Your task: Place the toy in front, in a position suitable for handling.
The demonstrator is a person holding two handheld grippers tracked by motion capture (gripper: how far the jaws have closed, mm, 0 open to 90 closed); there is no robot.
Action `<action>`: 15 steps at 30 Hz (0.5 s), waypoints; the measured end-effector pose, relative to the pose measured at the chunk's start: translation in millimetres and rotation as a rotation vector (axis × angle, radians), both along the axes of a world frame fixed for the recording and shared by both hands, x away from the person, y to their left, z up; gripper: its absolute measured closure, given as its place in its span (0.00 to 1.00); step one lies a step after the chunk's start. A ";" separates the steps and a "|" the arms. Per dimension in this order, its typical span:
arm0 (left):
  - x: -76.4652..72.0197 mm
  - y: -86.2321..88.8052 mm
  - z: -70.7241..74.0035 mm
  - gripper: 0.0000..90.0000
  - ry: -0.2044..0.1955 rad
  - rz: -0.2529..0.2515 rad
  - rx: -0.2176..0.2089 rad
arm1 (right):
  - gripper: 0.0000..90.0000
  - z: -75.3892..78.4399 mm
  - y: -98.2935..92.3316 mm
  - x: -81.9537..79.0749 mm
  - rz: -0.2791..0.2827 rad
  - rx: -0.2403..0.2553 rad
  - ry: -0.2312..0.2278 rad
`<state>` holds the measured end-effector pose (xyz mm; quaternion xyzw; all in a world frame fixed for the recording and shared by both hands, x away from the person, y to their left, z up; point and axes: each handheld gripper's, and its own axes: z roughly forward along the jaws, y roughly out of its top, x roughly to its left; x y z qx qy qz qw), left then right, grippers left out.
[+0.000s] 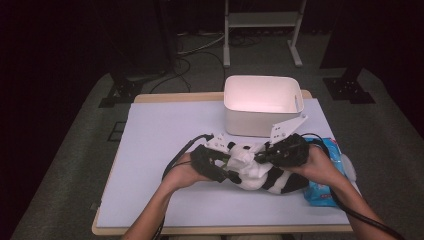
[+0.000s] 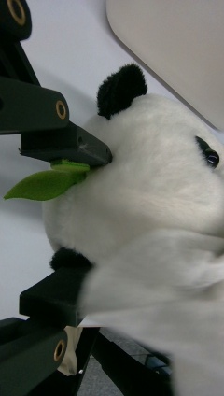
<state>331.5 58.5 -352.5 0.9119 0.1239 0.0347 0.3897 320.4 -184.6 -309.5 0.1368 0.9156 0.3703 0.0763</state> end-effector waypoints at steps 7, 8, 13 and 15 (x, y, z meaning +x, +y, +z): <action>2.3 1.6 -2.9 0.46 0.009 0.020 0.002 | 0.96 -2.4 19.8 -2.5 0.051 -0.036 0.007; 2.0 1.6 -3.5 0.46 0.016 0.027 -0.008 | 0.96 -3.8 20.1 -3.5 0.054 -0.045 0.009; 2.5 3.1 -3.8 0.45 0.012 0.014 0.009 | 0.96 -10.5 10.6 -8.0 0.049 -0.039 0.029; 2.3 2.8 -4.8 0.45 0.023 0.024 0.000 | 0.96 -12.5 6.2 -10.4 0.048 -0.036 0.029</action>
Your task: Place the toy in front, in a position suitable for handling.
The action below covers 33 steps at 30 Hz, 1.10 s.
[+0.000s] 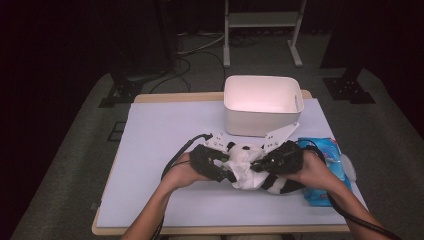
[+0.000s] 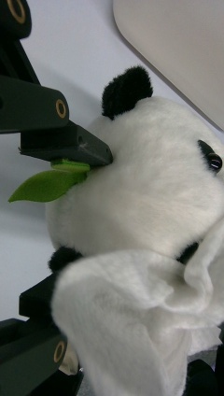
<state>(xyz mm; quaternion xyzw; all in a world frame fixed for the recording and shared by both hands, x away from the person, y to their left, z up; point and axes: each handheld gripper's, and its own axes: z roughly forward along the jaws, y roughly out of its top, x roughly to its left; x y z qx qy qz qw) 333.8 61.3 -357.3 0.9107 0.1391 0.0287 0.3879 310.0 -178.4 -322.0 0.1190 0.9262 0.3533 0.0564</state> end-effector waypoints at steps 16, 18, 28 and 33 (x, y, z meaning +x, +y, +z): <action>2.0 0.1 -0.8 0.44 0.007 0.011 0.017 | 0.96 -10.9 -20.7 -9.3 -0.035 -0.030 0.014; 2.8 0.9 -2.0 0.44 0.008 0.008 0.025 | 0.96 -10.1 -17.3 -8.9 -0.026 -0.023 0.015; 5.8 2.5 -4.7 0.44 0.019 0.014 0.020 | 0.96 -7.2 -1.9 -1.7 0.001 0.009 0.013; 5.8 3.5 -6.0 0.44 0.028 0.014 0.015 | 0.96 -4.1 4.5 1.3 0.008 0.019 0.006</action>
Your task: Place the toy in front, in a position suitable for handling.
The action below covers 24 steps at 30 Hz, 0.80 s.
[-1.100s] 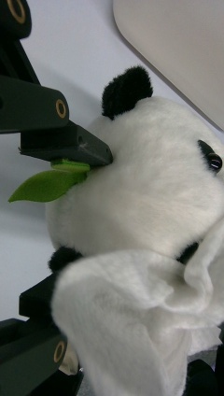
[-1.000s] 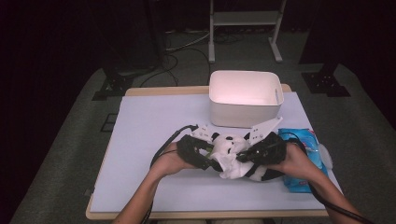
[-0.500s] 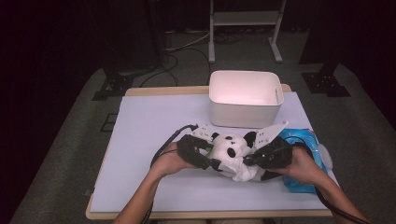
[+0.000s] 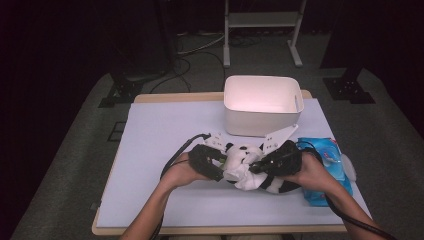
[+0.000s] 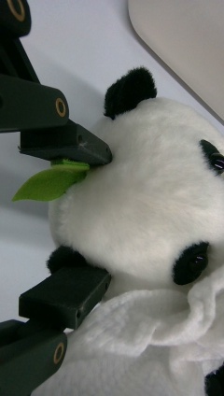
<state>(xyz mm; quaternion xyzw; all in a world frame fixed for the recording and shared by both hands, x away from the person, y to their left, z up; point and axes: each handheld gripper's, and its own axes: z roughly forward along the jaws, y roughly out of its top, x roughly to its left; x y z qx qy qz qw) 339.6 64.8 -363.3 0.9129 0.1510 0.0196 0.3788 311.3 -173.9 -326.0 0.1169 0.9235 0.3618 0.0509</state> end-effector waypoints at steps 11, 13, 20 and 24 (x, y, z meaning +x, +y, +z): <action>4.2 5.7 -3.3 0.44 0.028 0.001 -0.011 | 0.96 -8.6 -25.9 2.5 -0.056 -0.009 0.017; 4.6 6.3 -3.9 0.44 0.029 0.001 -0.009 | 0.96 -10.9 -28.9 0.8 -0.061 -0.012 0.022; 5.7 8.6 -7.6 0.43 0.044 0.009 -0.014 | 0.96 -17.2 -33.6 -2.5 -0.067 -0.020 0.032; 6.1 10.9 -8.3 0.41 0.055 0.006 -0.008 | 0.96 -20.2 -29.9 -4.5 -0.056 -0.037 0.032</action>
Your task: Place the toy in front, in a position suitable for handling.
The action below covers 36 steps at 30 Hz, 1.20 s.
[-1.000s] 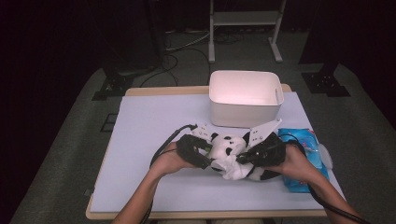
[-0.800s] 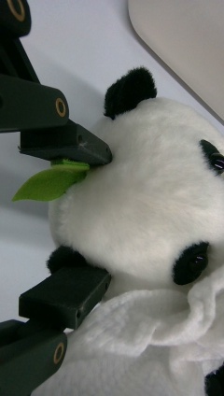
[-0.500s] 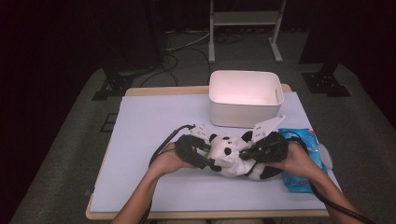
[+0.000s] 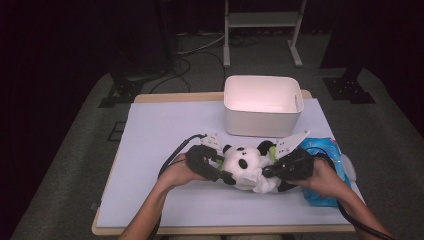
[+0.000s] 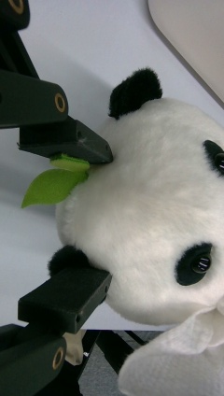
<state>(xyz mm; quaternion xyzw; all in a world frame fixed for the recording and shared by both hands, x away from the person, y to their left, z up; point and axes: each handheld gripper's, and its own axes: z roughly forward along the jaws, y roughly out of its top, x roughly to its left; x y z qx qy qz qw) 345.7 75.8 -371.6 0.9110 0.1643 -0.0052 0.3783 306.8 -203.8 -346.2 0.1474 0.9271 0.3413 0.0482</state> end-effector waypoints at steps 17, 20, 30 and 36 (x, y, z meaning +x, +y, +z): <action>-0.3 -5.0 -11.0 0.37 0.010 -0.008 0.019 | 0.96 -3.7 21.8 -5.0 0.049 -0.021 0.005; -0.5 -3.9 -12.0 0.37 0.009 -0.006 0.022 | 0.96 0.1 22.5 -4.7 0.051 -0.033 -0.001; 0.0 -4.0 -11.9 0.37 0.007 -0.004 0.030 | 0.96 1.2 1.0 -8.1 0.007 -0.048 0.004; 1.5 -4.2 -11.4 0.37 0.016 -0.011 0.037 | 0.96 4.9 -13.7 -6.7 -0.032 -0.048 -0.002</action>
